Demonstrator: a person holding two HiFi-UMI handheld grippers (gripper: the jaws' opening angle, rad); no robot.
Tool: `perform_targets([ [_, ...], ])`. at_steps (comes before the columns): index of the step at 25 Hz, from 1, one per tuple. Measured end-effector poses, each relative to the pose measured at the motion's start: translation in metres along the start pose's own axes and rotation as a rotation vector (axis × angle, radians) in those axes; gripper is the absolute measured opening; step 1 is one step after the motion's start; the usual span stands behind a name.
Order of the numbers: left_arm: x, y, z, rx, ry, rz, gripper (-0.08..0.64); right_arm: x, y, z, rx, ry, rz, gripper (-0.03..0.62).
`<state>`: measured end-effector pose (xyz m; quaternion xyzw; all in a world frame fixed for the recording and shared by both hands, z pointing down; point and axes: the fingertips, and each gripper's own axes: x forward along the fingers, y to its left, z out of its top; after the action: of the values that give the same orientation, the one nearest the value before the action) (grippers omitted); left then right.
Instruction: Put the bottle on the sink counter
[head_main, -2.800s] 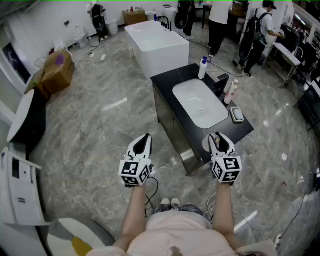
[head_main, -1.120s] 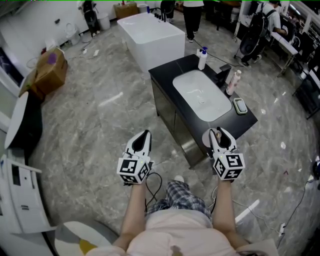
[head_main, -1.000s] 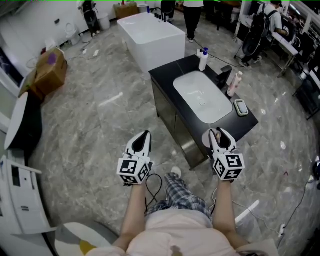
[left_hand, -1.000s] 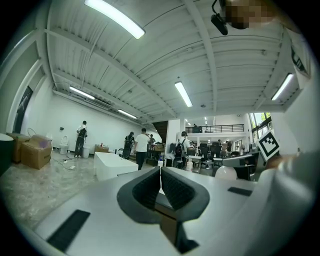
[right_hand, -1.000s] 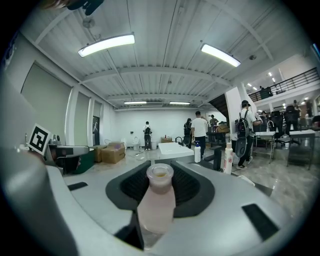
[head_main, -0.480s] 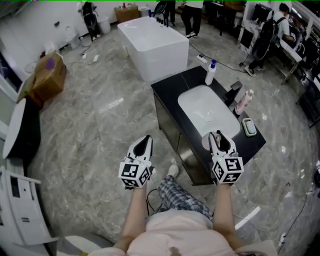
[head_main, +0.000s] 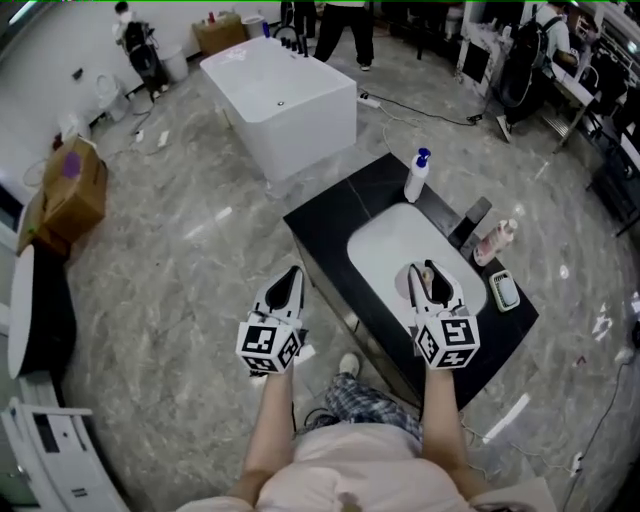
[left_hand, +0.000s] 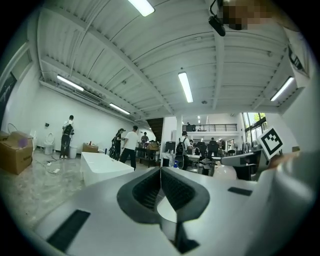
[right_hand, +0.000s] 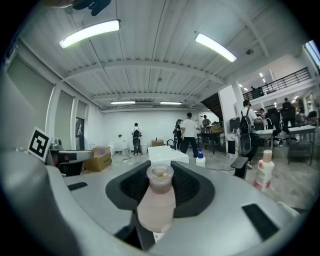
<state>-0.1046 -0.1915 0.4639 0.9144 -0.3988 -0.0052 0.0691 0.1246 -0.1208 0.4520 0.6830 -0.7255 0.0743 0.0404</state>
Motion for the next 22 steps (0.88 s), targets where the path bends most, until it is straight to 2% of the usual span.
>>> perform_targets([
  [8,0.099,0.023,0.018,0.014,0.018,-0.074,0.029,0.069,-0.022,0.017,0.037,0.002,-0.038,0.141],
  [17,0.166,0.025,0.018,0.01,0.038,-0.167,0.029,0.106,-0.033,0.022,0.045,0.003,-0.088,0.14],
  [22,0.201,0.03,0.017,0.014,0.047,-0.205,0.029,0.137,-0.027,0.026,0.054,0.006,-0.081,0.14],
])
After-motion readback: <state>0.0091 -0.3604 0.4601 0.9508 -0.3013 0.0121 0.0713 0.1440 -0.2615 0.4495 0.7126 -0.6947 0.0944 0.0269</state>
